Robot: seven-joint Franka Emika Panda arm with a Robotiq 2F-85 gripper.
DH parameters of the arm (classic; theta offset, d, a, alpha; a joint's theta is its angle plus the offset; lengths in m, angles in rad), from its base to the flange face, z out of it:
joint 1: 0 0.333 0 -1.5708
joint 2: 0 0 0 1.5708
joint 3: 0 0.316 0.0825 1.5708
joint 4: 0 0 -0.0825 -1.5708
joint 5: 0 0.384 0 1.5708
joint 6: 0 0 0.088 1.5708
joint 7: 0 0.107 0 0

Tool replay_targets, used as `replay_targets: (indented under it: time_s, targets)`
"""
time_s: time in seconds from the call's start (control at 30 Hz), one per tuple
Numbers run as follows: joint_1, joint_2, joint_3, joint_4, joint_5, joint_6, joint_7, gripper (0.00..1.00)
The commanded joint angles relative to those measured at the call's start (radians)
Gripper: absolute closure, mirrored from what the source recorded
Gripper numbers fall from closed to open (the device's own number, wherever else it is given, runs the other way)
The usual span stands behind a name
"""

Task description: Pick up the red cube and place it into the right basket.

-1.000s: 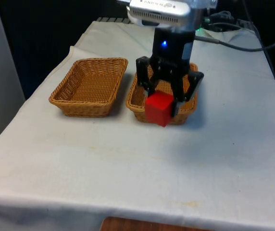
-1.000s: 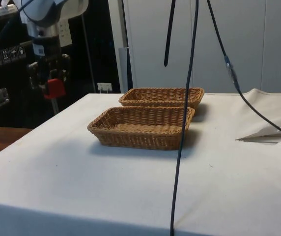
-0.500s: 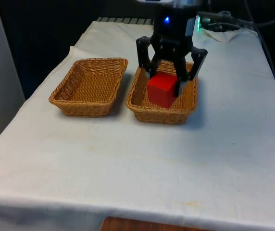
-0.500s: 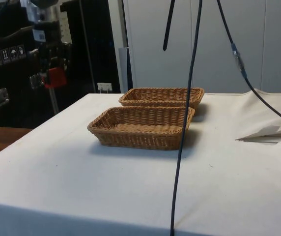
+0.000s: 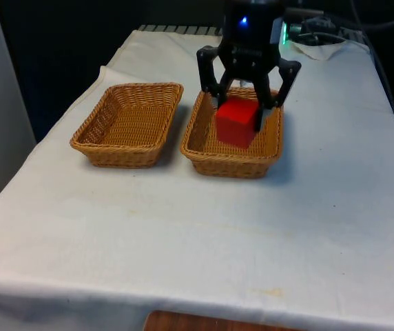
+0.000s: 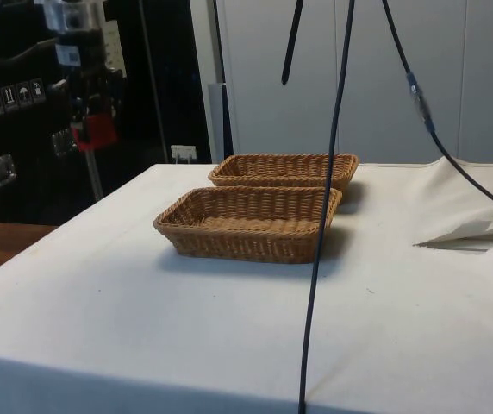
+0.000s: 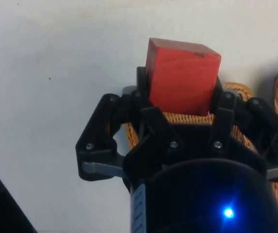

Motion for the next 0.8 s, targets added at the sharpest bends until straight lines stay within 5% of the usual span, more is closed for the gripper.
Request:
replay_targets:
  time_s: [0.0,0.47,0.7,0.77]
  targets:
    - [-0.005,-0.004,0.007,0.005,0.005,-0.018,-0.018,0.94]
    - [-0.003,-0.012,0.000,0.017,0.010,-0.072,-0.077,0.94]
    - [0.006,-0.070,0.000,-0.072,0.014,-0.052,-0.106,0.94]
    - [-0.002,-0.049,0.002,-0.042,0.010,-0.075,-0.100,0.94]
